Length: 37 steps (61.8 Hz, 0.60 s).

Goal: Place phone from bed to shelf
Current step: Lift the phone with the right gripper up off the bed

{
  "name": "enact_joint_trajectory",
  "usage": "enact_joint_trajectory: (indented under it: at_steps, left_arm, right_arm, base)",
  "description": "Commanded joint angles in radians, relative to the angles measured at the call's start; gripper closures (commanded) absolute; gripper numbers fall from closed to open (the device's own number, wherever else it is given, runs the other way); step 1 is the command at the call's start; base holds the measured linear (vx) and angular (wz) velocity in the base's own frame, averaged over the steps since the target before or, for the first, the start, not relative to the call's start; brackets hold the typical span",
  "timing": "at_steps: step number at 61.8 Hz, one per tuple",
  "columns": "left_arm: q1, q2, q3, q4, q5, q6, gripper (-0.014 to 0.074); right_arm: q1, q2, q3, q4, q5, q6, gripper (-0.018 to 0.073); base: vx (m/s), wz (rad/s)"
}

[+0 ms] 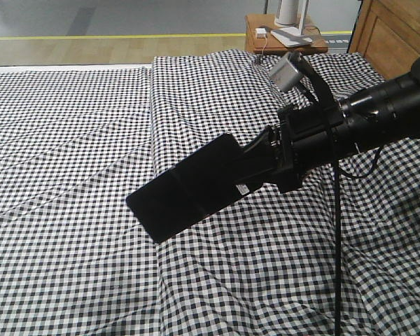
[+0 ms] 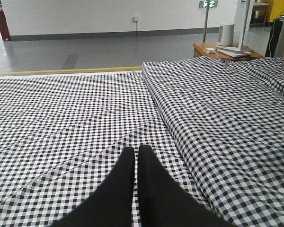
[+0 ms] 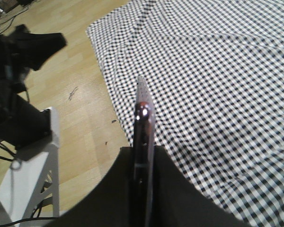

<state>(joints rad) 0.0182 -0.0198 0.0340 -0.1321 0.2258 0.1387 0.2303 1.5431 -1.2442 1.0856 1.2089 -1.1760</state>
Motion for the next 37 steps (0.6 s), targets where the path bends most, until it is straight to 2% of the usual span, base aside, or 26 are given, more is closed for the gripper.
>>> enact_joint_trajectory:
  at_steps: [1, 13, 21, 37]
  left_arm:
    - [-0.003, -0.005, 0.001, -0.006, -0.068, -0.004, 0.0596]
    - [-0.003, -0.005, 0.001, -0.006, -0.068, -0.004, 0.0596]
    - [-0.003, -0.005, 0.001, -0.006, -0.068, -0.004, 0.0596]
    - [-0.003, -0.005, 0.001, -0.006, -0.068, -0.004, 0.0596]
  right_arm:
    - [0.028, -0.078, -0.023, 0.079, 0.083, 0.015, 0.0564]
    - [0.063, -0.153, -0.023, 0.079, 0.083, 0.027, 0.0564]
    - [0.064, -0.192, -0.023, 0.079, 0.083, 0.062, 0.0564]
    - [0.064, -0.225, -0.023, 0.080, 0.082, 0.063, 0.0564]
  base:
    - [0.00, 0.00]
    - [0.00, 0.00]
    - [0.00, 0.00]
    - [0.00, 0.00]
